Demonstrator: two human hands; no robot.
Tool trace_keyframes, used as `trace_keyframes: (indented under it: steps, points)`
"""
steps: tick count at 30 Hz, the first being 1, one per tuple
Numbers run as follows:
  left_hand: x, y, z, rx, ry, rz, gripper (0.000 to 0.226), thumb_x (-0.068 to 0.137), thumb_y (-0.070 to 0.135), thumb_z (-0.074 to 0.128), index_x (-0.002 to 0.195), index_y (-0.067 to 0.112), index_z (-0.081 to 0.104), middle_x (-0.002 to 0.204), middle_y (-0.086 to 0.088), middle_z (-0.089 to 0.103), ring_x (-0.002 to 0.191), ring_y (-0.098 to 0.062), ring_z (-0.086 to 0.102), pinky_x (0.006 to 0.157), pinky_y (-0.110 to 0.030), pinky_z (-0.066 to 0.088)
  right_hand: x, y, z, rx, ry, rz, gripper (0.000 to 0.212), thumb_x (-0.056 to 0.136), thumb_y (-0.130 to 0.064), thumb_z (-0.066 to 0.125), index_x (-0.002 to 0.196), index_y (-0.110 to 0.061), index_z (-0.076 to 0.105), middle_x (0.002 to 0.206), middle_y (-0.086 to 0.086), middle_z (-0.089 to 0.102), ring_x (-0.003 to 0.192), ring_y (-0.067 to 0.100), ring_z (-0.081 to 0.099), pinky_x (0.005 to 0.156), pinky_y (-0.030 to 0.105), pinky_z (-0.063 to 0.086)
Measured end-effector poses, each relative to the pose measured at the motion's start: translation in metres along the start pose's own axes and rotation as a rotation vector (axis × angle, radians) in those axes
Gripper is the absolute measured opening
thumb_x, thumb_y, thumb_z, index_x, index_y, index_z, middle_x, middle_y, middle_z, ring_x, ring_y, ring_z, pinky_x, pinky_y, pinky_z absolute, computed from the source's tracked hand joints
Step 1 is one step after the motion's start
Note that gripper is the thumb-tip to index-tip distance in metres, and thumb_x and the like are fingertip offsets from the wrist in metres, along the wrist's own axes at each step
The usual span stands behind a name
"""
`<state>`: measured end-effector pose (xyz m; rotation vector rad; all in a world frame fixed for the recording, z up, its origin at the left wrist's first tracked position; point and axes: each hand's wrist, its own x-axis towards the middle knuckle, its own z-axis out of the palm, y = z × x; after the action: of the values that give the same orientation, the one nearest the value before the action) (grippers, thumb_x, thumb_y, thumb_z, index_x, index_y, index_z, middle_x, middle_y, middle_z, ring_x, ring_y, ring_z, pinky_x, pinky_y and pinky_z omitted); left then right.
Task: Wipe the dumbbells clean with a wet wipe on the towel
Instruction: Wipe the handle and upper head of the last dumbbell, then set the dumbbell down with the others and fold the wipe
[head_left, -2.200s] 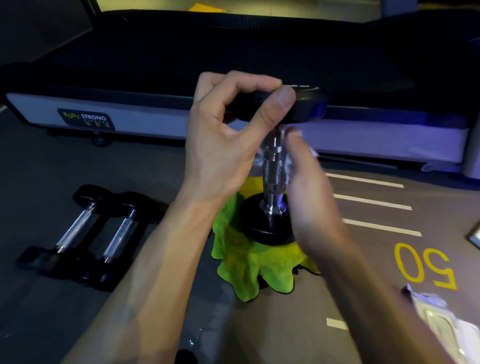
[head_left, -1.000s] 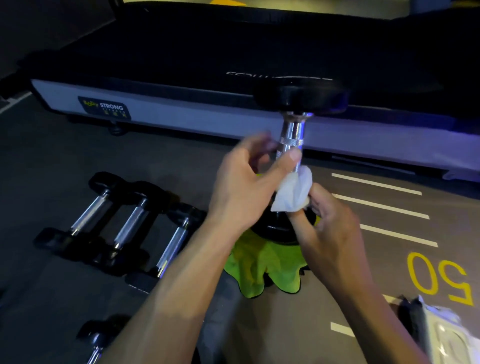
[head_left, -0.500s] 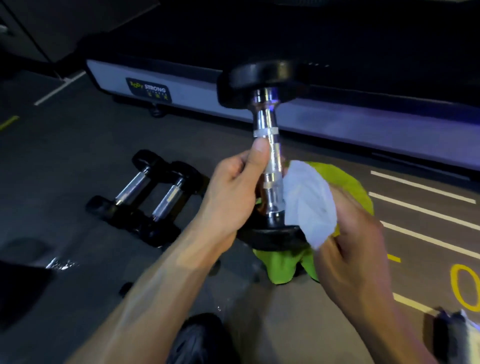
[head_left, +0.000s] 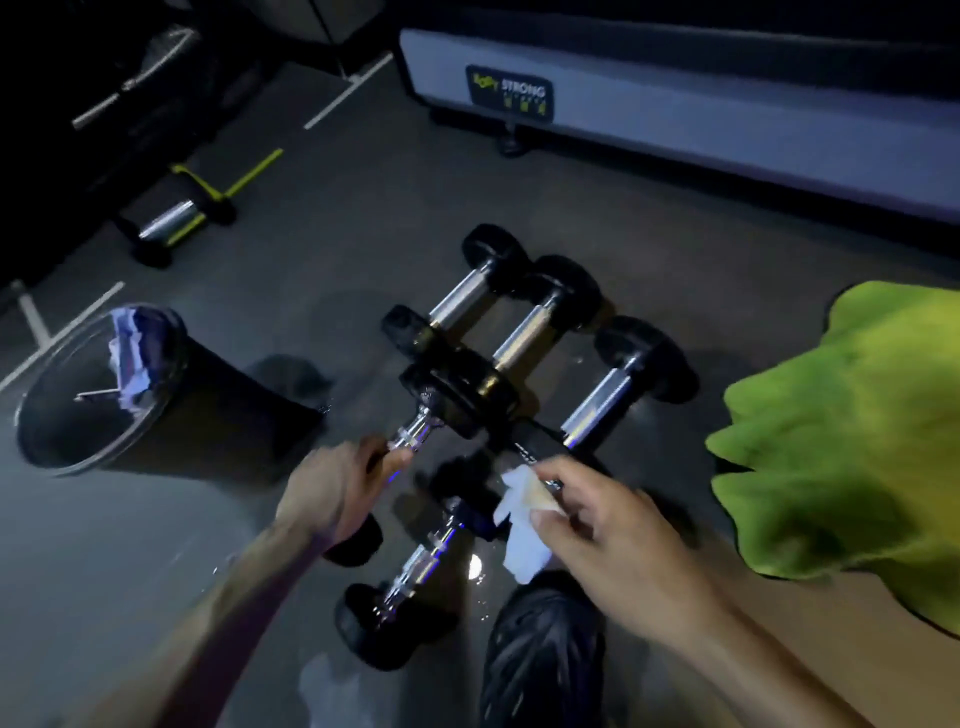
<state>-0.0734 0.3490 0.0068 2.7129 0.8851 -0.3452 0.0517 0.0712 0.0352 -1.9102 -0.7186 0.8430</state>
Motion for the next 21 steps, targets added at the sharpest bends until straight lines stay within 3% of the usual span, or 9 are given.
trace_keyframes:
  steps: [3, 6, 11, 15, 17, 19, 20, 21]
  points:
    - [0.010, -0.030, 0.012, 0.201, -0.083, -0.043, 0.048, 0.102, 0.069, 0.033, 0.091, 0.029, 0.057, 0.097, -0.009, 0.074, 0.102, -0.036, 0.069, 0.075, -0.035, 0.030, 0.016, 0.006, 0.009, 0.065, -0.066, 0.049, 0.030, 0.095, -0.013, 0.063, 0.107, -0.039, 0.073, 0.099, -0.020, 0.076, 0.092, 0.000, 0.070, 0.091, 0.032, 0.055]
    - [0.020, -0.052, 0.030, 0.245, -0.175, -0.105, 0.048, 0.102, 0.066, 0.040, 0.108, 0.027, 0.067, 0.111, -0.006, 0.076, 0.112, -0.032, 0.069, 0.083, -0.036, 0.038, 0.029, 0.012, 0.015, 0.115, -0.104, 0.133, 0.042, 0.090, -0.011, 0.062, 0.103, -0.048, 0.076, 0.085, -0.020, 0.075, 0.078, -0.001, 0.066, 0.078, 0.023, 0.051]
    - [0.029, -0.074, 0.055, 0.200, -0.227, -0.153, 0.048, 0.102, 0.067, 0.041, 0.111, 0.027, 0.065, 0.115, -0.009, 0.075, 0.114, -0.034, 0.067, 0.089, -0.037, 0.041, 0.045, 0.003, 0.013, 0.308, -0.104, 0.235, 0.038, 0.097, -0.002, 0.052, 0.102, -0.026, 0.081, 0.091, -0.008, 0.079, 0.082, -0.006, 0.071, 0.076, 0.012, 0.050]
    - [0.022, -0.072, 0.061, 0.113, -0.187, -0.186, 0.042, 0.102, 0.063, 0.049, 0.111, 0.025, 0.064, 0.113, -0.008, 0.073, 0.112, -0.035, 0.068, 0.081, -0.036, 0.037, 0.054, -0.002, 0.015, 0.259, -0.003, 0.134, 0.021, 0.094, -0.011, 0.067, 0.093, -0.027, 0.081, 0.093, -0.007, 0.075, 0.083, 0.008, 0.070, 0.079, 0.023, 0.052]
    - [0.016, -0.058, 0.056, -0.029, 0.038, -0.152, 0.042, 0.097, 0.058, 0.054, 0.114, 0.022, 0.066, 0.110, -0.005, 0.070, 0.107, -0.035, 0.068, 0.083, -0.039, 0.048, 0.055, -0.003, 0.016, 0.215, 0.021, 0.100, 0.028, 0.089, -0.004, 0.067, 0.089, -0.030, 0.078, 0.087, -0.007, 0.070, 0.072, 0.015, 0.068, 0.071, 0.025, 0.051]
    - [0.007, -0.023, 0.042, -0.362, 0.305, -0.076, 0.036, 0.093, 0.049, 0.059, 0.115, 0.022, 0.068, 0.106, 0.002, 0.067, 0.100, -0.022, 0.068, 0.085, -0.038, 0.053, 0.055, -0.007, 0.017, 0.153, 0.010, 0.058, 0.035, 0.087, -0.002, 0.065, 0.092, -0.035, 0.073, 0.081, -0.011, 0.067, 0.066, 0.013, 0.062, 0.066, 0.025, 0.049]
    - [0.002, 0.001, 0.032, -0.584, 0.335, -0.055, 0.032, 0.093, 0.044, 0.062, 0.115, 0.023, 0.068, 0.108, 0.004, 0.068, 0.100, -0.014, 0.067, 0.087, -0.031, 0.053, 0.055, -0.010, 0.016, 0.126, -0.004, 0.036, 0.037, 0.086, -0.004, 0.065, 0.096, -0.039, 0.071, 0.082, -0.013, 0.067, 0.068, 0.011, 0.062, 0.067, 0.026, 0.050]
    - [-0.002, 0.026, 0.019, -0.807, 0.254, -0.024, 0.032, 0.093, 0.040, 0.063, 0.119, 0.022, 0.068, 0.115, 0.002, 0.070, 0.104, -0.009, 0.067, 0.089, -0.024, 0.052, 0.054, -0.014, 0.015, 0.118, -0.019, 0.029, 0.038, 0.084, -0.007, 0.064, 0.099, -0.041, 0.068, 0.086, -0.013, 0.068, 0.073, 0.011, 0.063, 0.069, 0.028, 0.054]
